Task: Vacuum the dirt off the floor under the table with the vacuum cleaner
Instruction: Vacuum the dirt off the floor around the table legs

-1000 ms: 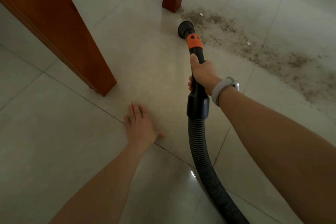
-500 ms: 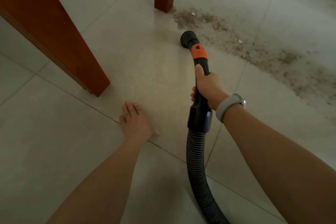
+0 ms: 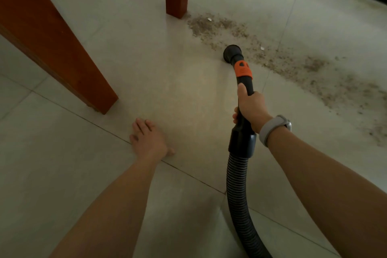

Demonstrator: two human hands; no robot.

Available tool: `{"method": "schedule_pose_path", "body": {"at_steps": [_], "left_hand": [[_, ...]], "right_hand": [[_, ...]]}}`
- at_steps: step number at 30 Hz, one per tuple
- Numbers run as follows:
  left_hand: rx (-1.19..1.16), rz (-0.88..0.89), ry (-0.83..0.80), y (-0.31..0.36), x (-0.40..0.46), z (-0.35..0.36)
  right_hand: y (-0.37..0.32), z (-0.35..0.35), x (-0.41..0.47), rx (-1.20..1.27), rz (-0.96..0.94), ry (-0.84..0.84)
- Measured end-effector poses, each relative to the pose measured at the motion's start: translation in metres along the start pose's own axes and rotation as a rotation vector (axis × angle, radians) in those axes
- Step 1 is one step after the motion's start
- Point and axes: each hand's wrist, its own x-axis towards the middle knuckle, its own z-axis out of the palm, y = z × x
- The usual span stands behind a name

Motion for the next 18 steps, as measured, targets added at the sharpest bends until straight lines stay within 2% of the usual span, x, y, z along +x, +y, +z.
{"method": "schedule_pose_path", "body": {"at_steps": [5,10,13,18], "left_hand": [[0.110,0.046,0.038,0.012,-0.015,-0.003],[-0.161,0.287,-0.031,0.058,-0.038,-0.012],[-0.199,0.413,-0.070,0.093,-0.064,-0.023],[-0.171,0.468,-0.136,0.128,-0.095,-0.017]], "right_hand": [[0.003,-0.015,0.005,0.043,0.035,-0.012],[0.011,-0.037,0.004,0.082,0.043,-0.007],[0.022,-0.053,0.006,0.074,0.048,-0.008],[0.038,-0.073,0.011,0.060,0.051,-0.034]]}}
